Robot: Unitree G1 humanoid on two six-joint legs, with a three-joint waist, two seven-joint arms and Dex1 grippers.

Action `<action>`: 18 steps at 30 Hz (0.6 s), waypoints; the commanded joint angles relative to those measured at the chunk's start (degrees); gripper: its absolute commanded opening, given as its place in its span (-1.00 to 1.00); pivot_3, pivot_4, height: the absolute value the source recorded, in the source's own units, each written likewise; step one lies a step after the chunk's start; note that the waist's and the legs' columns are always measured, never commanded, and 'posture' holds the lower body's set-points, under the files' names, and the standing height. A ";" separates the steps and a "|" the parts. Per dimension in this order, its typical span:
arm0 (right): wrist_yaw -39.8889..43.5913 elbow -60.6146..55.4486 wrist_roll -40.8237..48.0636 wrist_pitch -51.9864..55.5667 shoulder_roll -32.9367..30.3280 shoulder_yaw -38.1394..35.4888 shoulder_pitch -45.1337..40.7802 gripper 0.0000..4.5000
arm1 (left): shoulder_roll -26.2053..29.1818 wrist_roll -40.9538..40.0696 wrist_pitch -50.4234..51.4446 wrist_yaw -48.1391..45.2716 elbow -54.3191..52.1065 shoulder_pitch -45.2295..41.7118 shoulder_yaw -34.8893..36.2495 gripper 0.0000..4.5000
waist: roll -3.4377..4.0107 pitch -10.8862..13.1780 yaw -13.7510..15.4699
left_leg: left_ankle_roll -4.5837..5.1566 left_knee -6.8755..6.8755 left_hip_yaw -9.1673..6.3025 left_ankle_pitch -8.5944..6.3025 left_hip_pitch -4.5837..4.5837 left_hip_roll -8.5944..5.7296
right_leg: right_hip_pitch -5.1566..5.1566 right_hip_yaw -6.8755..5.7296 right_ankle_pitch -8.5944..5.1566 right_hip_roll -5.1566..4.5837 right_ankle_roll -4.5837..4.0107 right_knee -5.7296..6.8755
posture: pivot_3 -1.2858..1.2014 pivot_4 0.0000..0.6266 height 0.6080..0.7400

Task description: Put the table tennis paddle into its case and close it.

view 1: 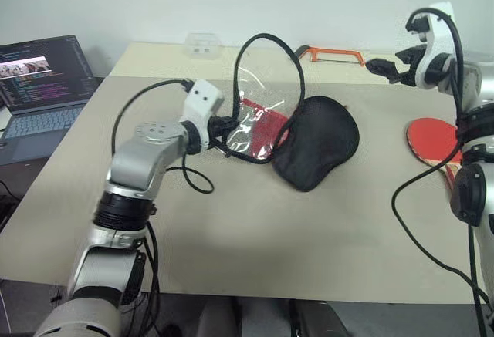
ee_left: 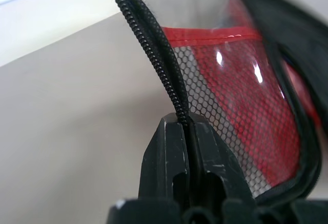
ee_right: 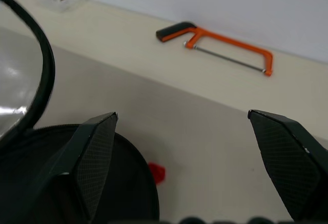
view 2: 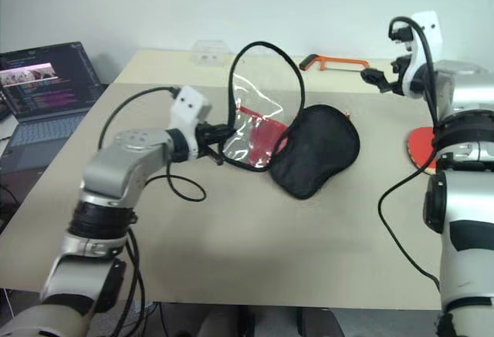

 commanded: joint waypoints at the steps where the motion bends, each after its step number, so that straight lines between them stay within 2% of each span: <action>1: 5.27 -8.21 0.98 3.50 -1.56 1.18 2.58 1.00 | -0.49 -0.21 0.22 0.79 -0.72 -1.24 2.31 -1.00 | 0.00 0.00 0.12 | 0.00 0.00 0.00 0.00 0.00 0.00 | 0.00 0.00 0.00 0.01 0.00 0.00 | 0.03 -0.52 1.00; 6: 9.14 -15.95 1.44 7.34 -2.35 2.05 8.11 1.00 | -0.21 0.89 0.06 1.63 0.46 -1.39 2.49 -1.00 | 0.00 0.00 0.27 | 0.00 0.00 -0.02 0.00 0.00 0.00 | -0.02 -0.01 0.00 0.05 0.00 0.05 | 0.03 -0.52 1.00; 13: 11.64 -16.31 1.52 7.44 -2.92 1.91 8.89 1.00 | 2.38 0.29 -0.04 -0.18 1.94 -0.59 4.67 -1.00 | 0.00 0.00 0.13 | 0.00 0.01 0.00 0.00 0.03 -0.01 | -0.05 0.02 0.00 0.07 0.00 0.11 | 0.03 -0.52 1.00; 18: 15.63 -17.33 1.62 6.84 -4.93 2.41 10.68 1.00 | 5.63 -1.88 -1.13 -6.45 -0.81 0.83 4.54 -1.00 | 0.00 0.00 0.31 | 0.00 0.01 0.00 0.00 0.02 0.00 | -0.04 0.01 0.00 0.06 0.00 0.08 | 0.03 -0.52 1.00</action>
